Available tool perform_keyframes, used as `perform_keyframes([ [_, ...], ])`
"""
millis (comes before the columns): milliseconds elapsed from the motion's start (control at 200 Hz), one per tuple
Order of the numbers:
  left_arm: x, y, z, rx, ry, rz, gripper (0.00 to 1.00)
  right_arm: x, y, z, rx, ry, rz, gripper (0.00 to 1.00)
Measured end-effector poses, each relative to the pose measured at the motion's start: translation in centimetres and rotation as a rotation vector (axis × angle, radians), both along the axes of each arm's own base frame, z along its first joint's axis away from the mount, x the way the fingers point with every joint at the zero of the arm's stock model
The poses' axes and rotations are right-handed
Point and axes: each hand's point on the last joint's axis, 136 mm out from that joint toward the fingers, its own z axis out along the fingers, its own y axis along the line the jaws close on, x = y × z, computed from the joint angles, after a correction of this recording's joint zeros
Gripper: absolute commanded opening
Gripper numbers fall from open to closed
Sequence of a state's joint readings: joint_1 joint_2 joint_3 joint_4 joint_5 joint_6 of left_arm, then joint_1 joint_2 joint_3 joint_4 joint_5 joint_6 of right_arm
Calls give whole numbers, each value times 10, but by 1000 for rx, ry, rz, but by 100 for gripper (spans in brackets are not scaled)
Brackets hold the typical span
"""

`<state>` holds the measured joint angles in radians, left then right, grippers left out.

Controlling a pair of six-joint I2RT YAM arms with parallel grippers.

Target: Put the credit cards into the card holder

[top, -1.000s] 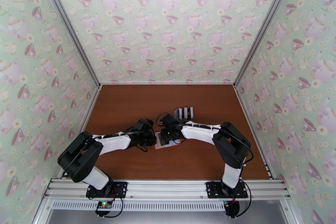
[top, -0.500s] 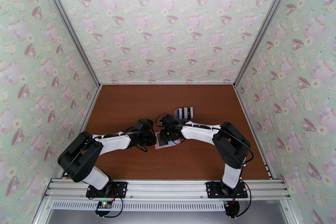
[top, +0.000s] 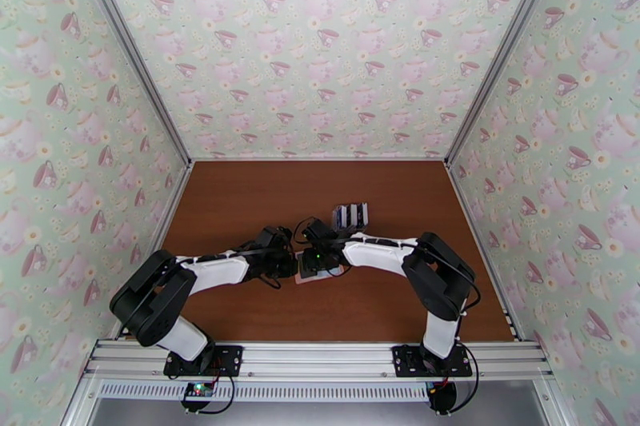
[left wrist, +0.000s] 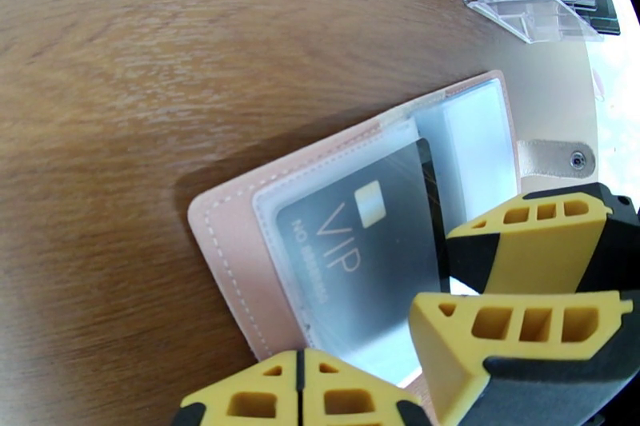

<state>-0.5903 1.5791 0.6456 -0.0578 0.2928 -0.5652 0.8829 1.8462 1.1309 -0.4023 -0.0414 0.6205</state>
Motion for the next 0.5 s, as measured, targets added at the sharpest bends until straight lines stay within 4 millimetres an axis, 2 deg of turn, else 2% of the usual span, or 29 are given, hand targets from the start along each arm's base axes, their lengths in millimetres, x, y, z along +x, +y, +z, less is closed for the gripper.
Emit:
perform_keyframes([
  [501,1,1,0,-12,10,1,5,0,4,-1,1,0,1,35],
])
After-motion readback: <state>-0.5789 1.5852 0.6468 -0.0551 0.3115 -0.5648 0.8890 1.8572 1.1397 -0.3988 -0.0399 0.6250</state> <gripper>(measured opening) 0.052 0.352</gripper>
